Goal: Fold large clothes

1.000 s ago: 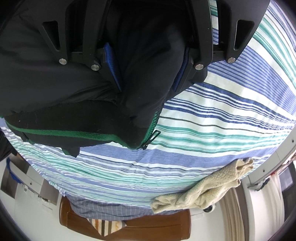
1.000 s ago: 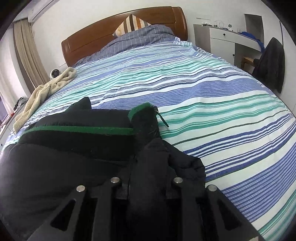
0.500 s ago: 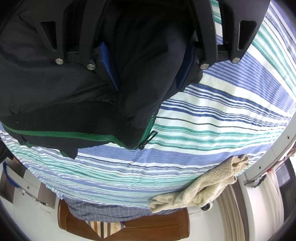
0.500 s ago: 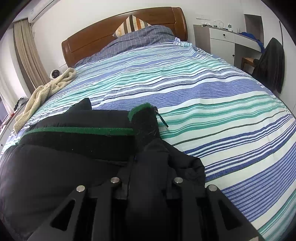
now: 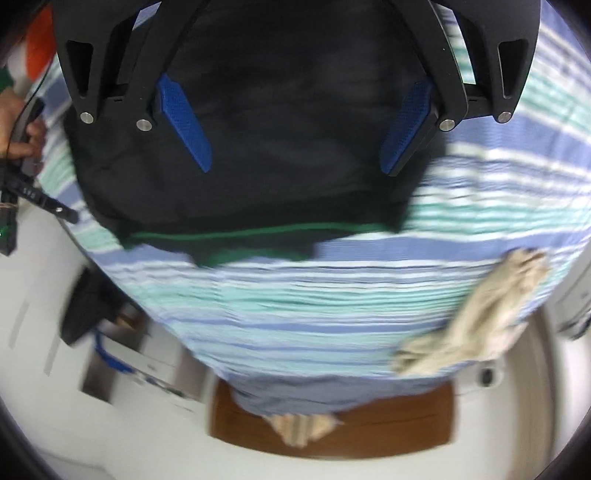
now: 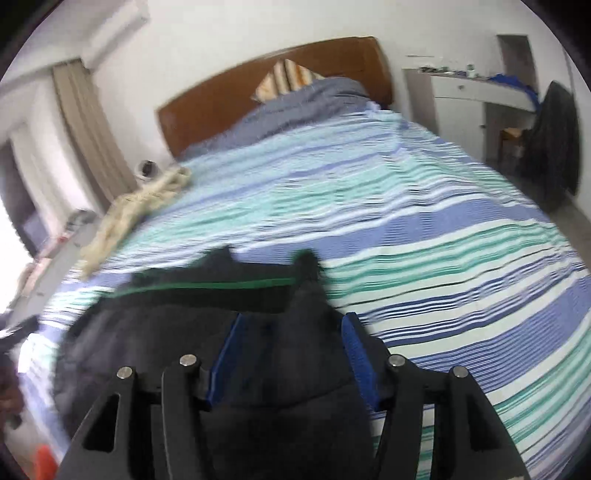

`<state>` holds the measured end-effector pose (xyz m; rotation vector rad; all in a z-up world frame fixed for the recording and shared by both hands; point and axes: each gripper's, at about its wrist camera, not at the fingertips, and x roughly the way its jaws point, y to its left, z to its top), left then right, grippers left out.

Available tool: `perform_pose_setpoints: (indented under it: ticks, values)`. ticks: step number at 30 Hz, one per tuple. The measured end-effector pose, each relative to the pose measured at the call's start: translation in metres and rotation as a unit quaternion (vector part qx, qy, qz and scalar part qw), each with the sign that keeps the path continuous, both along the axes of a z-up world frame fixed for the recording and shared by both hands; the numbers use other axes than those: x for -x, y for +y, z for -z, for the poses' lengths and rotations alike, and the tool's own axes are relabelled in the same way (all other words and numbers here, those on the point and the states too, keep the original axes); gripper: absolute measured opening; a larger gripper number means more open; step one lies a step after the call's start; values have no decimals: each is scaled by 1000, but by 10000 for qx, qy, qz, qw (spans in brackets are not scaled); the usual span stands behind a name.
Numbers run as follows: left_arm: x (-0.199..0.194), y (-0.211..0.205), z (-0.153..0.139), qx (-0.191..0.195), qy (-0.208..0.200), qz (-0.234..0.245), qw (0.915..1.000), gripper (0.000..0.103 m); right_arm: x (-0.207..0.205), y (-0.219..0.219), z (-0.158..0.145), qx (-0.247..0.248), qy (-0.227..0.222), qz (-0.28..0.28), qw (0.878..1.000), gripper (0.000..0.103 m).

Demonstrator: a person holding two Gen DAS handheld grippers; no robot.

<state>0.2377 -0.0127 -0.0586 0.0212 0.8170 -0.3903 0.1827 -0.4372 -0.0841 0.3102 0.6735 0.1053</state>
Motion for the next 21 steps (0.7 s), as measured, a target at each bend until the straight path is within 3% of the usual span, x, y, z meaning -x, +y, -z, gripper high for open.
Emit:
perform_pose_setpoints:
  ticks: [3, 6, 7, 9, 14, 15, 18, 21]
  values:
    - [-22, -42, 16, -35, 204, 157, 9997, 93, 2, 16, 7, -49, 79, -269, 9996, 56]
    - [-50, -71, 60, -250, 721, 137, 9970, 95, 8, 20, 28, 67, 237, -152, 9996, 56]
    - [-57, -77, 84, -396, 869, 181, 9953, 98, 10, 17, 35, -17, 321, -91, 9994, 56]
    - [-59, -78, 99, -440, 822, 154, 9955, 100, 24, 10, 49, -352, 342, -37, 9988, 56]
    - [-57, -81, 95, -575, 848, 112, 9947, 100, 60, 11, 44, -325, 178, 93, 9993, 56]
    - [-55, -80, 91, -584, 870, 105, 9944, 96, 68, 12, 41, -354, 135, 96, 9992, 56]
    - [-22, -73, 62, -412, 746, 419, 9955, 94, 100, 17, 26, -437, -135, 53, 9989, 56]
    - [2, -72, 66, -478, 610, 655, 9948, 97, 135, 19, 19, -488, -338, 53, 9982, 56]
